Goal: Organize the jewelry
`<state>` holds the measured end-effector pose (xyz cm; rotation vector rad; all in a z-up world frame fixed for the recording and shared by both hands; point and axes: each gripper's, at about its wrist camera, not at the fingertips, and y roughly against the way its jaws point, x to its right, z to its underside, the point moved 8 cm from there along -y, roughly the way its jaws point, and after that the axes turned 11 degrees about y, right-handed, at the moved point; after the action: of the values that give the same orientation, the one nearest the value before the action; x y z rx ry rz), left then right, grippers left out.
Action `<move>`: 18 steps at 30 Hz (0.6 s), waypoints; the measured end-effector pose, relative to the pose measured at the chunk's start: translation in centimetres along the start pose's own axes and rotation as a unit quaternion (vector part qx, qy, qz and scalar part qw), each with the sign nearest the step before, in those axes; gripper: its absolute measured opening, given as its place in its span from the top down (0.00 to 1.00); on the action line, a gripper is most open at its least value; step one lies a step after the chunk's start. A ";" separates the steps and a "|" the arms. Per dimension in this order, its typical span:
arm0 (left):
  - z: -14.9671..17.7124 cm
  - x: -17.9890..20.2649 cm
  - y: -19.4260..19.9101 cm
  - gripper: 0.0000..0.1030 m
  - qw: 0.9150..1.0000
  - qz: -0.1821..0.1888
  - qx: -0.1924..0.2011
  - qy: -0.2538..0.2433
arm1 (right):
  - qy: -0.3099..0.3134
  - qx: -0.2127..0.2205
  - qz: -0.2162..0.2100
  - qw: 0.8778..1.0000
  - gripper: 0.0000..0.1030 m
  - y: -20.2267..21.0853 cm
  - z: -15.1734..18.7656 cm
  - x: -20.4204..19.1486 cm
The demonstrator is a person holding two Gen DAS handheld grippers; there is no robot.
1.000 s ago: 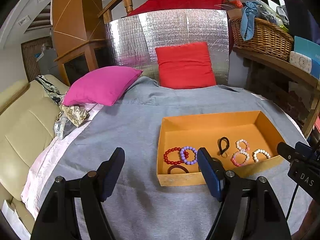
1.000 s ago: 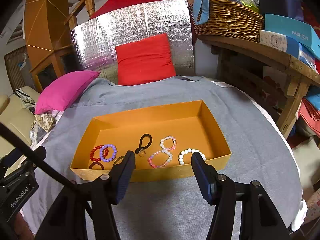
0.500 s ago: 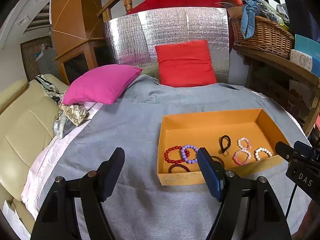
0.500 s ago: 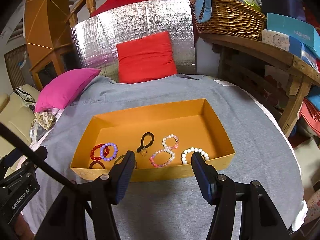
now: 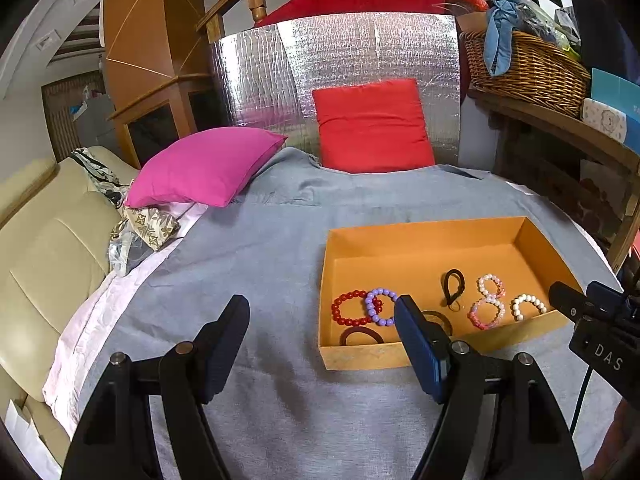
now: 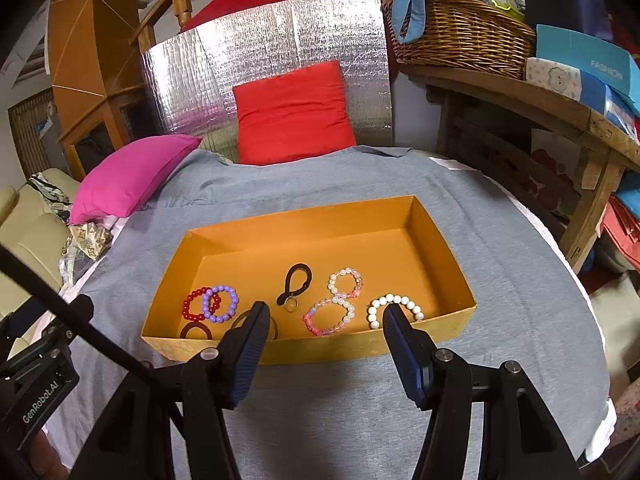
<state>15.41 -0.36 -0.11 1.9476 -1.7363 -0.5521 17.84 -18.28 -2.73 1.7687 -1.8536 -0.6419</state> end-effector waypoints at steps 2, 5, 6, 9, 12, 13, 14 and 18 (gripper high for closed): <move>0.0 0.0 0.1 0.27 1.000 0.000 0.001 0.001 | -0.001 0.000 -0.001 1.000 0.39 -0.1 -0.1 -0.1; 0.0 0.0 0.1 0.27 1.000 0.000 0.002 0.000 | 0.000 0.000 0.000 1.000 0.39 -0.2 0.0 -0.2; 0.0 0.0 0.1 0.27 1.000 0.000 0.002 0.000 | 0.000 0.000 -0.001 1.000 0.39 -0.2 0.0 -0.3; -0.1 -0.1 0.1 0.27 1.000 0.001 0.003 0.000 | 0.002 -0.001 -0.002 1.000 0.39 -0.2 0.0 -0.3; -0.2 -0.1 0.2 0.27 1.000 0.002 0.004 0.001 | 0.003 -0.001 -0.003 1.000 0.39 -0.2 0.0 -0.4; -0.2 -0.1 0.2 0.27 1.000 0.001 0.004 0.001 | 0.003 -0.001 -0.003 1.000 0.39 -0.2 -0.1 -0.4; -0.2 -0.1 0.2 0.27 1.000 0.001 0.005 0.001 | 0.003 -0.001 -0.003 1.000 0.39 -0.2 -0.1 -0.4; -0.3 0.0 0.4 0.27 1.000 0.003 0.007 0.000 | 0.003 -0.001 -0.003 1.000 0.39 -0.2 -0.1 -0.4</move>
<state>15.27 -0.32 0.31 1.9512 -1.7489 -0.5392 18.08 -17.85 -2.75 1.7729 -1.8450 -0.6399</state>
